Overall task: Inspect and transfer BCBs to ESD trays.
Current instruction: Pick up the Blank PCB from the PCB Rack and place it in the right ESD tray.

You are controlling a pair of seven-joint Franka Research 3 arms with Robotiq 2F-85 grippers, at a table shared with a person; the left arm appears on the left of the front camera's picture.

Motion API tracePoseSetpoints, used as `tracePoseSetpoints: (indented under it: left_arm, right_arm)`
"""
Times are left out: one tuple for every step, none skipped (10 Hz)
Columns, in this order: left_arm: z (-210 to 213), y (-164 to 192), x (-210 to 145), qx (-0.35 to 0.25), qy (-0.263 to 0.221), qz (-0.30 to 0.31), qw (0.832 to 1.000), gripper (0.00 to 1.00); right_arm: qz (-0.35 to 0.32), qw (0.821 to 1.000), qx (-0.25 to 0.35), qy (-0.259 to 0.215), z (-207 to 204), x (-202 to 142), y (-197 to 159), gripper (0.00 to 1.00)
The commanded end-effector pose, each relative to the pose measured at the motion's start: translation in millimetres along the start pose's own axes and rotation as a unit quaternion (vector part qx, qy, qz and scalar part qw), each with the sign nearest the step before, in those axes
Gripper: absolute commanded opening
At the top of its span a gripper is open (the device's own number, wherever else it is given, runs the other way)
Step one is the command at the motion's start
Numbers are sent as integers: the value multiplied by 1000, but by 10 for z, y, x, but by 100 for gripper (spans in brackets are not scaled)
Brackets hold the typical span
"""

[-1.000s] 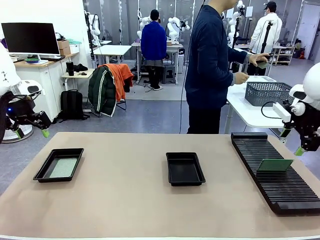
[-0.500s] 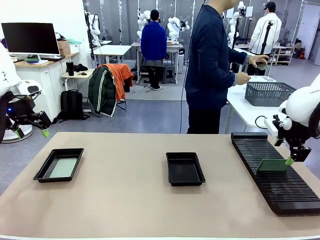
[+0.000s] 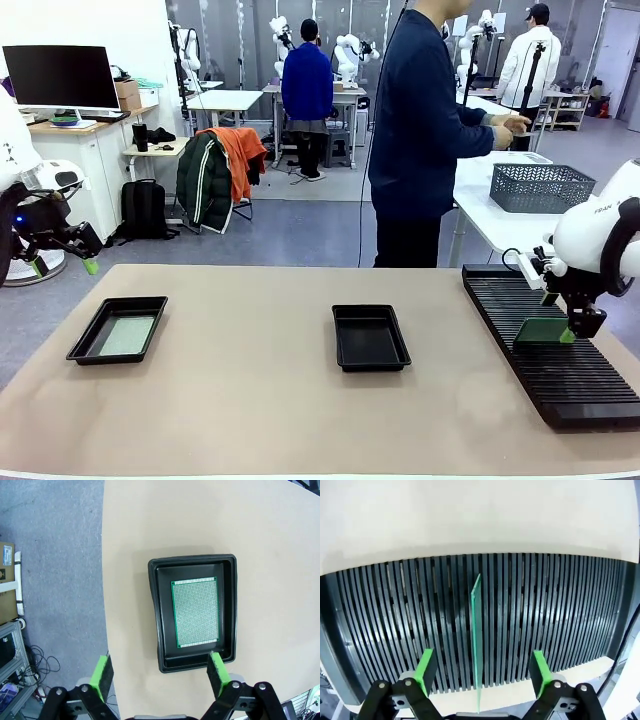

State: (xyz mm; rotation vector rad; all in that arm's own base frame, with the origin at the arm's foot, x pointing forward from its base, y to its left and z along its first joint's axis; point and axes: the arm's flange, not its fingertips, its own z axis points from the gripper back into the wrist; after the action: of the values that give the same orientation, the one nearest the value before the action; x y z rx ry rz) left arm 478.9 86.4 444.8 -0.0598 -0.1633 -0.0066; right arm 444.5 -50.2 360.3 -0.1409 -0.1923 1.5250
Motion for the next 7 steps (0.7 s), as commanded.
tracePoseSetpoints:
  left_arm:
    - [-25,-5,-12,0,-3,1,1000,100]
    - [-25,-5,-12,0,-3,1,1000,100]
    - [-25,-5,-12,0,-3,1,1000,100]
    - [-25,-5,-12,0,-3,1,1000,100]
    - [-25,-5,-12,0,-3,1,1000,100]
    - [-25,-5,-12,0,-3,1,1000,100]
    - [-25,-5,-12,0,-3,1,1000,100]
  right_arm:
    - [-9,1000,-10,11,-71,-17,28,96]
    - [-10,1000,-10,12,-82,-20,29,91]
    - [-9,1000,-10,9,-81,-23,36,89]
    - [-10,1000,-9,11,-91,-36,45,83]
    - [-12,1000,-9,10,-92,-49,53,80]
    - [-12,1000,-8,6,-102,-65,61,74]
    - [-12,1000,-10,3,-99,-66,73,72]
